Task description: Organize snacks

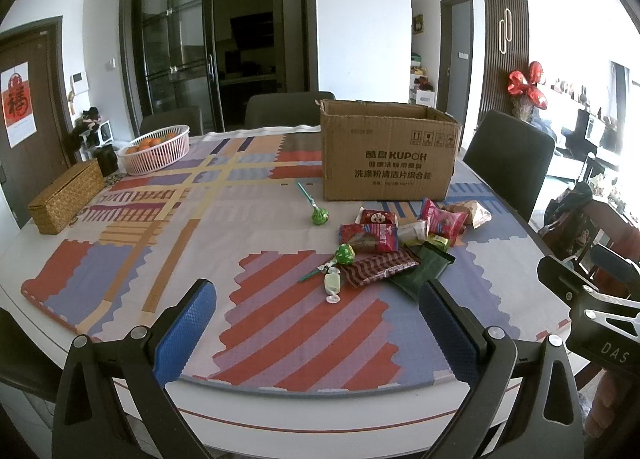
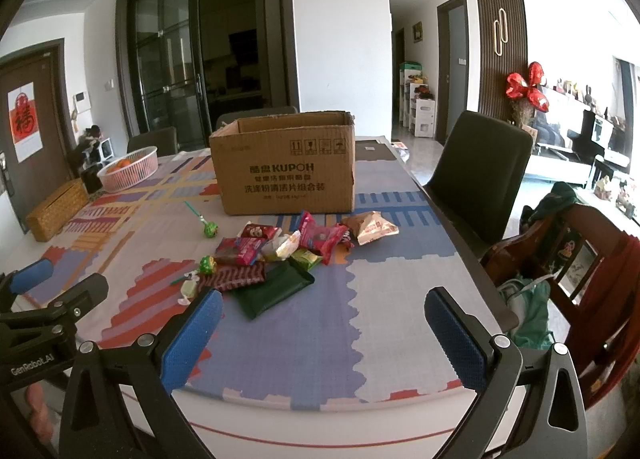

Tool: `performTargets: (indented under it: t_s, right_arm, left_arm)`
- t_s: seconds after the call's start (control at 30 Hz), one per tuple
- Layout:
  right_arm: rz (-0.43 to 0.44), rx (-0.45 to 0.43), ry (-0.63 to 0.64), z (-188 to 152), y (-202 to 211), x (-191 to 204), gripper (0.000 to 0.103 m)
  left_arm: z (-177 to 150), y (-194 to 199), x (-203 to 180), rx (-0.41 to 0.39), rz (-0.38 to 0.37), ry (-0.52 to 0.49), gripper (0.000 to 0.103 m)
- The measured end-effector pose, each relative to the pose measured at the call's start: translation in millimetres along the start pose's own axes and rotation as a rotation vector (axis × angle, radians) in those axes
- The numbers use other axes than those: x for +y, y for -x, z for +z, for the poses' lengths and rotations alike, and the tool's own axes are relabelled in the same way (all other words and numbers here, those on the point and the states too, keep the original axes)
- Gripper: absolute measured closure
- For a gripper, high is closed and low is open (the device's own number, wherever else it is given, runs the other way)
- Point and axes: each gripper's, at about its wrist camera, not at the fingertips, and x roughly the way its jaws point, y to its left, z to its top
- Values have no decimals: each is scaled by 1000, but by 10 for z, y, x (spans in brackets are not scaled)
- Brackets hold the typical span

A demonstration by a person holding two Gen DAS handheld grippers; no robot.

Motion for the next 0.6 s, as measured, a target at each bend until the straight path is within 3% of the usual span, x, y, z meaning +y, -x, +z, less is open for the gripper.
performTargets:
  t_s: [0.6]
  right_arm:
    - [1, 2, 1, -3, -15, 7, 1]
  left_arm:
    - [1, -3, 5, 2, -1, 2, 0]
